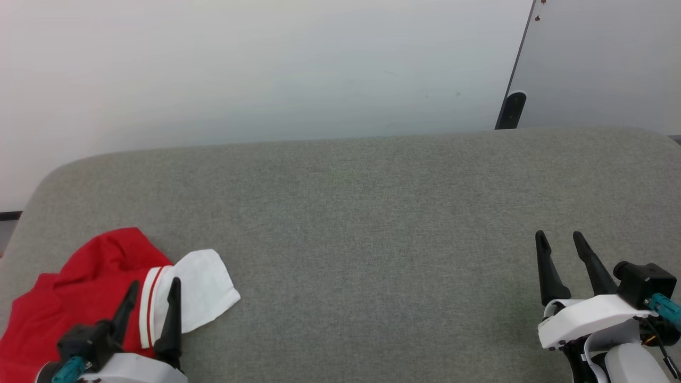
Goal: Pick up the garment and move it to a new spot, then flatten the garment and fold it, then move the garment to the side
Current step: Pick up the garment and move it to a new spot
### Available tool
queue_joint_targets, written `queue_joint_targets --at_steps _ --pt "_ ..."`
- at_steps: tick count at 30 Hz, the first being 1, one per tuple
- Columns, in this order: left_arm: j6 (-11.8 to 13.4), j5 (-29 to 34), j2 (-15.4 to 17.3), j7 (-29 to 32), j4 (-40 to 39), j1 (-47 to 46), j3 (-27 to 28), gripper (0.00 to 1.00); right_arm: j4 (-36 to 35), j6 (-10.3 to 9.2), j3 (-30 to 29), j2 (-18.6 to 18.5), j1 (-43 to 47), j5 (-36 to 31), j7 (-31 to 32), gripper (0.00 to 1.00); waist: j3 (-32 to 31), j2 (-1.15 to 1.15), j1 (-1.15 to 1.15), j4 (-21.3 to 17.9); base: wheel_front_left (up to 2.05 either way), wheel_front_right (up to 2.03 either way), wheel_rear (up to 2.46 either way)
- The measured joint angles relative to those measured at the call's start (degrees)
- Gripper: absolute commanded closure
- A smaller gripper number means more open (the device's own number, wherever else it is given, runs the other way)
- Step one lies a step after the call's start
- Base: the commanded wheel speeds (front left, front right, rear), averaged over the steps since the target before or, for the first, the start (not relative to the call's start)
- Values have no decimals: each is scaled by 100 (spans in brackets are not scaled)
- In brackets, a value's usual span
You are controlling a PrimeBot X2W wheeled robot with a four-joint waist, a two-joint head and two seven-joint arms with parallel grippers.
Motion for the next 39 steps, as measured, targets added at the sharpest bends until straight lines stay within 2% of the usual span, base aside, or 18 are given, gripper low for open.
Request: queue_joint_targets --at_steps 11,18,27,39 --pt "0 -18 85 0 51 -34 -66 0 1 0 -12 -51 18 94 0 0 -3 0 0 44 0 0 0" --pt "-1 -55 86 0 133 -119 -81 0 -34 0 48 -86 21 160 0 0 -7 0 0 325 0 0 0" --pt "2 -49 146 -1 199 -99 -58 0 70 5 539 -105 -24 218 -1 0 -41 0 0 1071 0 0 0" --pt "96 -48 170 8 188 -2 -56 0 202 5 1171 -74 -102 420 -1 0 -128 0 0 2342 0 0 0"
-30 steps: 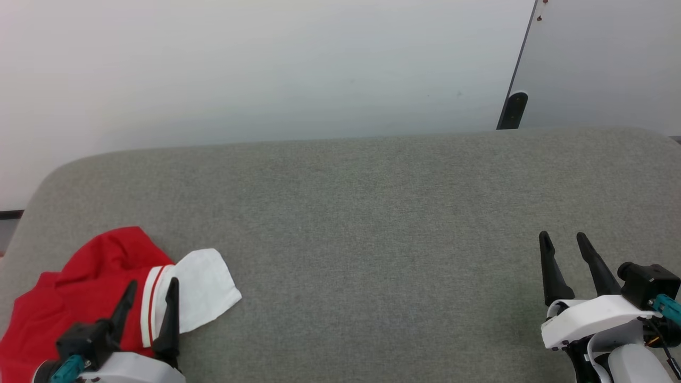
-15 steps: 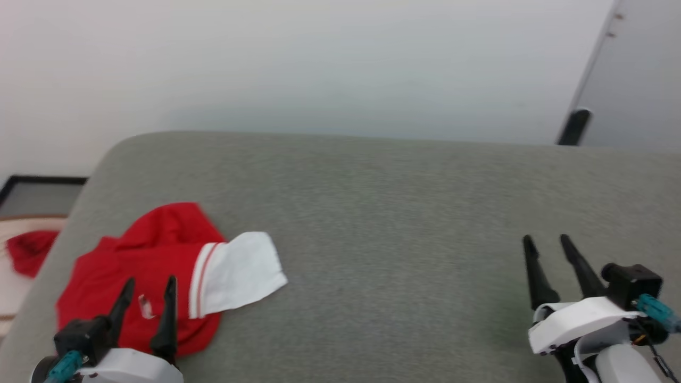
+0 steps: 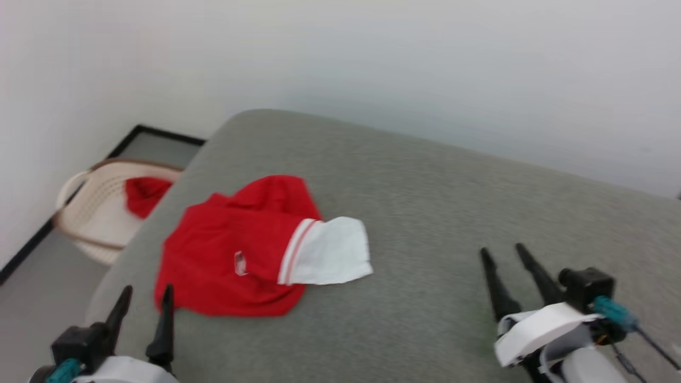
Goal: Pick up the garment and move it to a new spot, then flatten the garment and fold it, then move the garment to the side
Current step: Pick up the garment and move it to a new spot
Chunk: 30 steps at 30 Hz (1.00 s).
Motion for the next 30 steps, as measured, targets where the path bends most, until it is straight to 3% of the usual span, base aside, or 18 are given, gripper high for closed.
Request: queue_joint_targets --at_steps 8,18,23,30 --pt "224 -188 -122 5 -383 399 420 0 298 0 912 64 -583 214 -14 0 106 0 0 640 0 0 0" --pt "241 -215 -312 -8 -783 682 743 0 476 0 1374 -4 -954 516 -14 0 368 0 0 826 0 0 0" --pt "93 -182 -171 62 -661 388 468 0 411 0 1220 -65 -909 504 -13 0 373 0 0 771 0 0 0" --pt "-70 -280 276 466 -191 -1157 -247 0 191 0 933 -109 -653 221 -13 0 471 0 0 625 0 0 0"
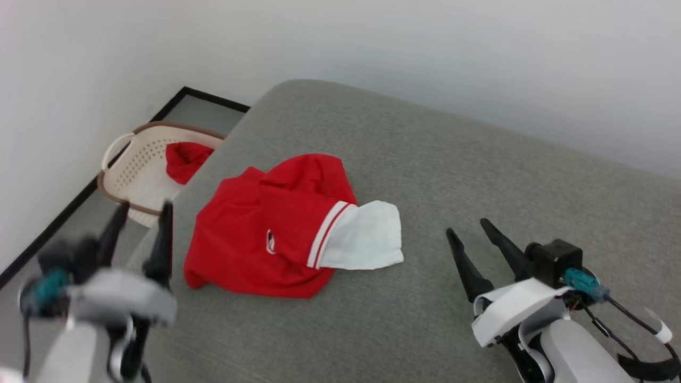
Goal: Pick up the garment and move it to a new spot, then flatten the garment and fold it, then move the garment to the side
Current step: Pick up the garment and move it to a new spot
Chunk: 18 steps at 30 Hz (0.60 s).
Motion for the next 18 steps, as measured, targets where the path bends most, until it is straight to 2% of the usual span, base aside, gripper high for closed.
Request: queue_joint_targets --at_steps 4,6,10,14,18 --pt "-19 -389 310 202 576 -981 -487 0 -79 1 -1 -26 -119 -145 -1 0 131 0 0 -195 0 0 0" --pt "-26 -544 508 341 872 -1433 -914 0 -98 1 13 -68 -210 -181 -1 0 241 0 0 -306 0 0 0" --pt "-37 -1347 811 633 1564 -2105 -1457 0 -170 1 30 -98 -433 -227 -1 0 507 0 0 -604 0 0 0" --pt "-38 -2158 1111 1360 2148 -2496 -2074 0 -225 1 60 -97 -566 -240 0 0 769 0 0 -953 0 0 0" --pt "-37 -3253 1360 2516 2404 -2607 -2557 0 -307 1 81 -51 -661 -268 -1 0 991 0 0 -1309 0 0 0"
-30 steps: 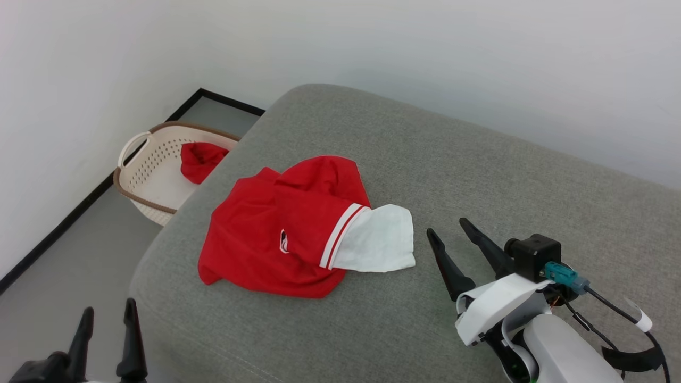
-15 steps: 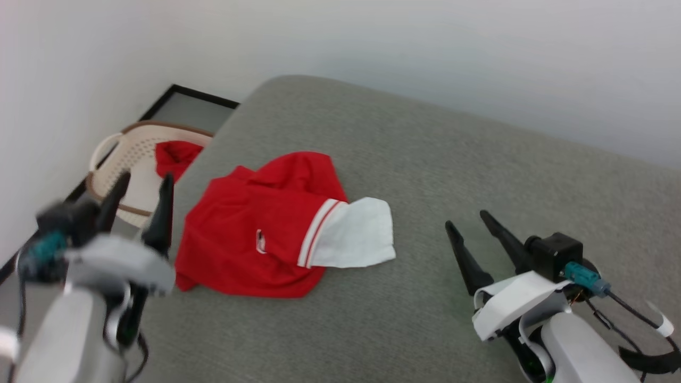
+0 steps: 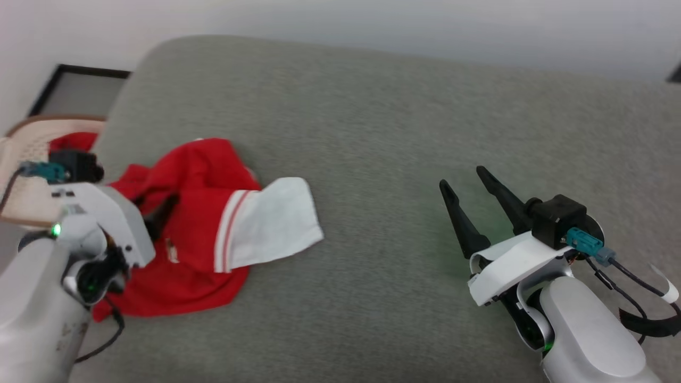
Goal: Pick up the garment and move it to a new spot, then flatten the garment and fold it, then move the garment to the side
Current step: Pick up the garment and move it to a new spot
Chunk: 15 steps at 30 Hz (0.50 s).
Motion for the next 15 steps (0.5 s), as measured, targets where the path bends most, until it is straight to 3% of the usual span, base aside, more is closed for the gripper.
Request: queue_joint_targets --at_steps 4,8,15 --pt "0 -583 310 700 78 -47 -280 0 -67 0 4 -1 -8 -12 0 0 198 0 0 -307 0 0 0" --pt "0 -989 315 1089 216 -95 -486 0 -145 0 9 -7 -75 -36 0 0 425 0 0 -535 0 0 0" --pt "0 -1244 332 1116 568 -270 -698 0 -314 0 49 -2 -216 -135 0 0 818 0 0 -849 0 0 0"
